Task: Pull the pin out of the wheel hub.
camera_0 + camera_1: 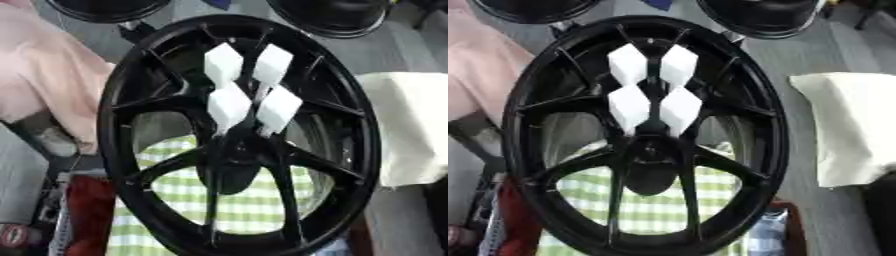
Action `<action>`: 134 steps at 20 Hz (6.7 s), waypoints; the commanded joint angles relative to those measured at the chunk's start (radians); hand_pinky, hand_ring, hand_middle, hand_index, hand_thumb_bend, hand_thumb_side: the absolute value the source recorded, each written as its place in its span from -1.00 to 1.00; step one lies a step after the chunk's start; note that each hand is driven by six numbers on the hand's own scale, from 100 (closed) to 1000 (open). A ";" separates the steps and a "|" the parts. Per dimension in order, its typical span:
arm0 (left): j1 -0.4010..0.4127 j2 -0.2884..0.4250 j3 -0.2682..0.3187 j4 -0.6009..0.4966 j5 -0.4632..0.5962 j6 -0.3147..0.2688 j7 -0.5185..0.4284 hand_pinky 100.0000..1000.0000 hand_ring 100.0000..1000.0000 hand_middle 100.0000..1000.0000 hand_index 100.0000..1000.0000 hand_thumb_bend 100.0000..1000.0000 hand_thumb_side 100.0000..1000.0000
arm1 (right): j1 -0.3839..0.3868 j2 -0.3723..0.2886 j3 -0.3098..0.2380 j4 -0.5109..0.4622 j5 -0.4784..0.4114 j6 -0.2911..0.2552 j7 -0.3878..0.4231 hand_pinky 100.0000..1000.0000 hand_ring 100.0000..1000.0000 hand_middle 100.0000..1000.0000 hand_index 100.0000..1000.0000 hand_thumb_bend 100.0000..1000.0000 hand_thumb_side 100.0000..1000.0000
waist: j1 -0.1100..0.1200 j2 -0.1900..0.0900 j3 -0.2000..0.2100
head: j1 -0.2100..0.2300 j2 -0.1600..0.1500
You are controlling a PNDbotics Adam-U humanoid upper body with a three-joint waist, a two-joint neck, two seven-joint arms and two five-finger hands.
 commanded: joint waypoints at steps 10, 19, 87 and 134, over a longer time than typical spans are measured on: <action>-0.013 0.043 0.014 -0.015 0.003 0.000 -0.002 0.64 0.41 0.72 0.78 -0.30 0.78 | -0.019 -0.034 0.063 -0.060 0.115 -0.113 0.143 0.83 0.77 0.61 0.63 -0.05 -0.93 | 0.000 -0.019 0.005 | -0.004 -0.001; -0.014 0.041 0.012 -0.014 0.002 0.001 -0.005 0.64 0.41 0.72 0.78 -0.31 0.78 | -0.032 -0.020 0.108 -0.043 0.117 -0.131 0.179 0.82 0.75 0.57 0.61 -0.10 -0.91 | -0.002 -0.018 0.007 | -0.008 -0.002; -0.028 0.030 0.012 -0.015 0.008 0.003 -0.009 0.65 0.40 0.72 0.78 -0.32 0.79 | -0.049 0.067 0.284 0.146 0.177 -0.254 0.200 0.80 0.67 0.23 0.32 -0.29 -1.00 | -0.009 -0.004 0.026 | -0.022 0.009; -0.005 0.055 0.028 -0.011 0.006 -0.003 0.007 0.66 0.40 0.71 0.78 -0.30 0.79 | -0.142 0.042 0.088 0.159 0.016 -0.101 0.199 0.74 0.44 -0.43 -0.28 -0.41 -1.00 | -0.023 -0.024 -0.003 | 0.003 0.023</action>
